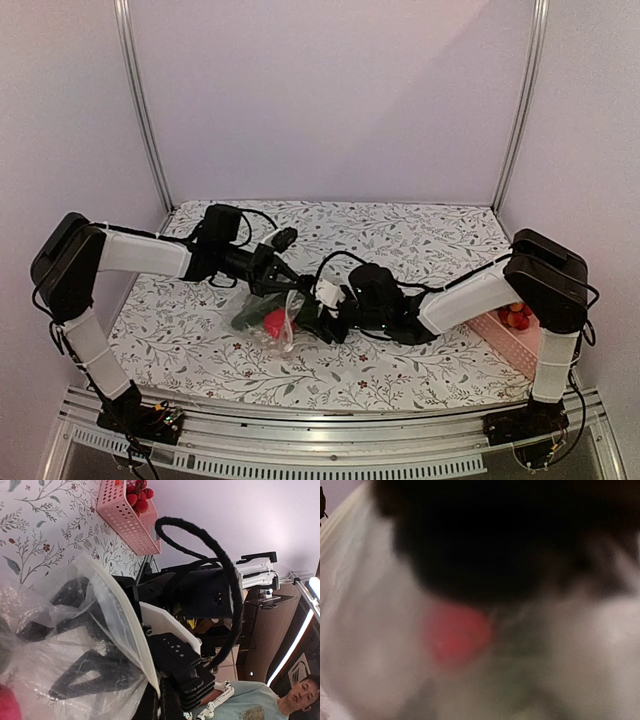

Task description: Open the zip-top bag and remove the fake food

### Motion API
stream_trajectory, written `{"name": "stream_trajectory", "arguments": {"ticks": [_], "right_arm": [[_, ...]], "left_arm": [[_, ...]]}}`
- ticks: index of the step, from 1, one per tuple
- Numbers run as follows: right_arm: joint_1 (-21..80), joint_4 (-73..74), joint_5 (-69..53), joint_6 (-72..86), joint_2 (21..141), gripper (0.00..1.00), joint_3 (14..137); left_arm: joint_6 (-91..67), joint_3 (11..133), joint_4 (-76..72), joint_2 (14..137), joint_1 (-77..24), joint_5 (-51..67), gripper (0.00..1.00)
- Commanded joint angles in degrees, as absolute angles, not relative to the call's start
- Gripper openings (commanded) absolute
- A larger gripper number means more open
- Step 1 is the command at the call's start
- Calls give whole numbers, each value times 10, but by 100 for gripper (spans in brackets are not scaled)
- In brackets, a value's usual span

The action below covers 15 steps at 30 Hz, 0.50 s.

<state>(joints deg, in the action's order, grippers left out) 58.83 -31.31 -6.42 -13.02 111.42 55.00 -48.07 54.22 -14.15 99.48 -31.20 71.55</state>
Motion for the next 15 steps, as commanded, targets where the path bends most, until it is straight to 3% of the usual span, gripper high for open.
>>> {"name": "stream_trajectory", "arguments": {"ticks": [1,6,15], "right_arm": [[592,-309,-5,-116,1142,65,577],[592,-308,49,-103,1170,70,593],[592,-308,27,-100,1227,70,613]], "left_arm": [[-471,539,-142,1004,-309,736,0],[-470,540,-143,1010,-309,750,0],[-453,541,-114,1008,-304,760,0]]}}
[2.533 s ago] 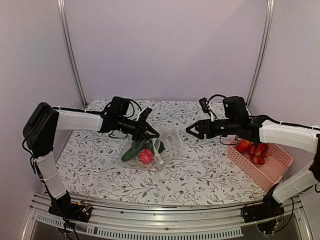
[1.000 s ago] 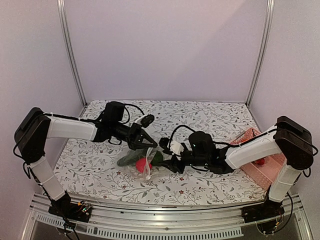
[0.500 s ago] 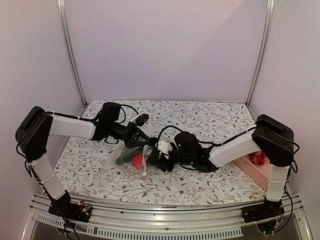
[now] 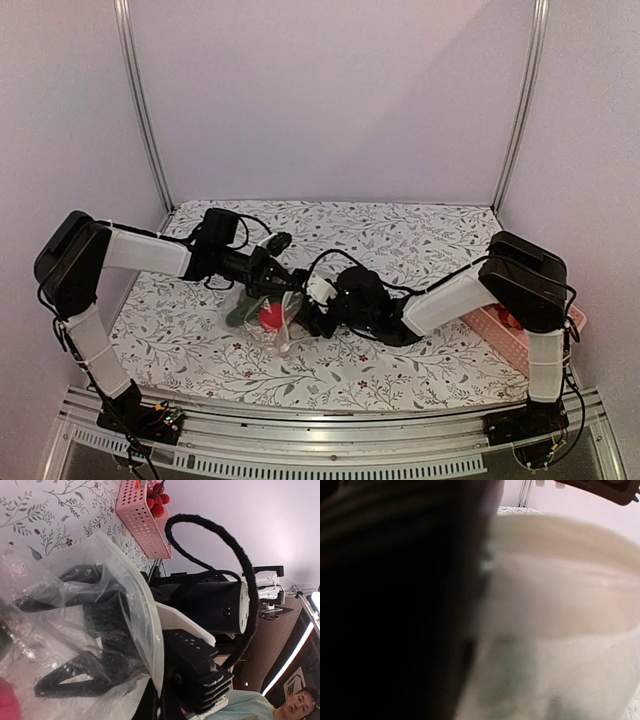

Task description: Open the zip-top bag and remove the fake food

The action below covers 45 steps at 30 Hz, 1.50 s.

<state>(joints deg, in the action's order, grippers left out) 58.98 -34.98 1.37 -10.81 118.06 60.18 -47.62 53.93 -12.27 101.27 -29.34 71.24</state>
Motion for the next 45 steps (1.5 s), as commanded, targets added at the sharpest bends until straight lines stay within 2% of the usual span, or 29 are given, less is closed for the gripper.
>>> {"name": "stream_trajectory", "arguments": {"ticks": [1,5,8,13,27,37,45], "right_arm": [[592,-308,26,-99,1233,70,615],[592,-305,16,-91,1249,67,615],[592,-304,13,-82,1250,66,603],[592,-303,8,-65,1223,66,567],[592,-283,6,-49,1194,63,543],[593,-271,-62,-65,1164,64,587],[610,-262,-126,-105,1168,64,609]], "left_arm": [[-445,543,-103,1007,-303,758,0],[-409,550,-53,999,-297,740,0],[-352,570,38,992,-288,701,0],[-248,635,203,982,-280,543,0],[-188,651,327,994,-248,241,0],[-164,625,315,1054,-283,275,0],[-218,610,267,1076,-300,320,0]]}}
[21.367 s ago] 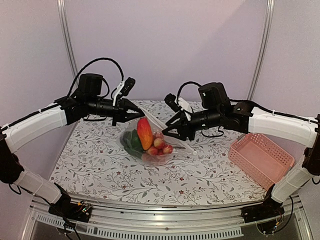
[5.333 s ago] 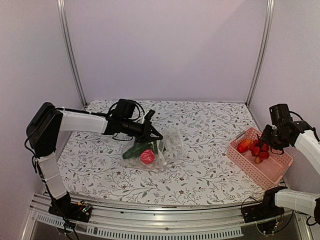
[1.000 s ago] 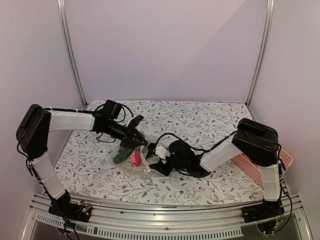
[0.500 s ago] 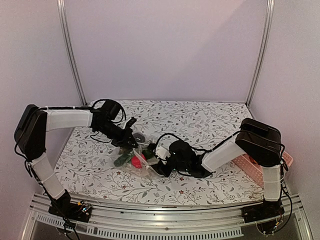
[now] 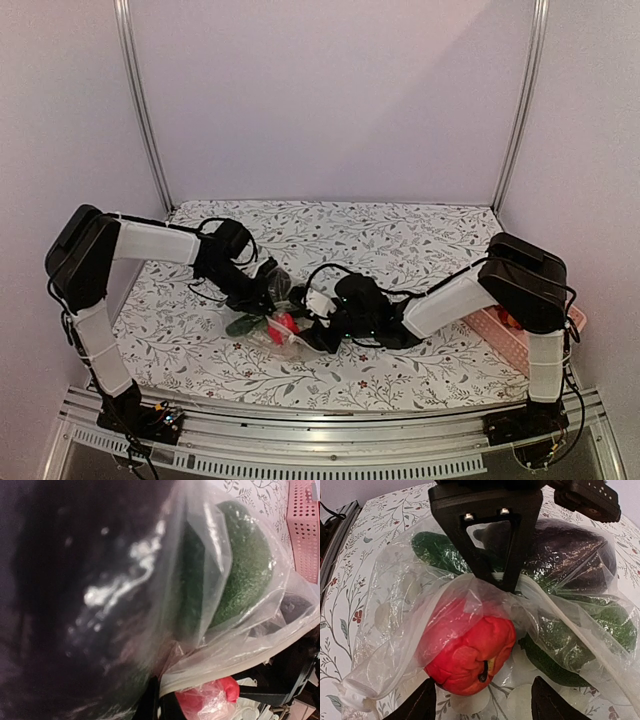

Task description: Open the zip-top bag and remove the fake food

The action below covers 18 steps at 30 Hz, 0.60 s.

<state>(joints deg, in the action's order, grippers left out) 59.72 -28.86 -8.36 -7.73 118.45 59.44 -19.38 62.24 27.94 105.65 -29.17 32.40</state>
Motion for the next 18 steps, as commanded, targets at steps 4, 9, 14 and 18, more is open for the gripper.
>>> {"name": "stream_trajectory", "arguments": {"ticks": [4,9,14,18], "right_arm": [[614,-252,-126,-117,1189,66,628],[615,-247,-126,-123,1211,68,650],[617,-235,-126,-124,1233,68,671],[617,-227,-119,-119,1249,62,657]], "left_arm": [[-236,608,250,1086,-311,331,0],[-253,615,235,1105,-323,340,0],[-261,621,226,1115,-332,356,0],[-257,620,232,1111,-331,356,0]]}}
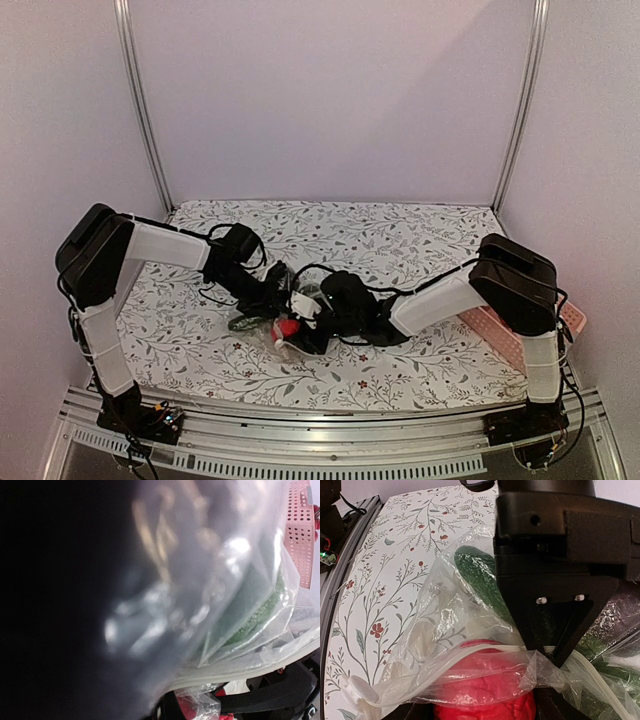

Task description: Open the zip-top bag and remove the fake food

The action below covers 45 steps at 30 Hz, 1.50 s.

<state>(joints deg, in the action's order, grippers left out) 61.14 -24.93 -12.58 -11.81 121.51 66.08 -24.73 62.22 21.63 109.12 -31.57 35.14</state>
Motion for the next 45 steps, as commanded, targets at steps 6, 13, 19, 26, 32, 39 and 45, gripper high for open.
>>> {"name": "stream_trajectory", "arguments": {"ticks": [6,13,19,26,32,39,45], "right_arm": [[616,-226,-100,-115,1197,46,609],[616,-217,-51,-125,1089,36,580],[613,-205,-25,-114,1026,33,580],[572,-154,-4,-42,936,34,557],[501,-50,27,45,823,34,510],[403,90,54,132,660,35,430],[319,196,58,184,552,35,384]], "left_arm": [[-247,610,238,1095,-325,343,0],[-241,603,231,1100,-322,335,0],[-240,619,228,1110,-328,335,0],[-239,649,227,1130,-335,339,0],[-236,677,228,1151,-341,349,0],[-230,692,233,1163,-344,355,0],[-227,695,237,1168,-345,359,0]]}}
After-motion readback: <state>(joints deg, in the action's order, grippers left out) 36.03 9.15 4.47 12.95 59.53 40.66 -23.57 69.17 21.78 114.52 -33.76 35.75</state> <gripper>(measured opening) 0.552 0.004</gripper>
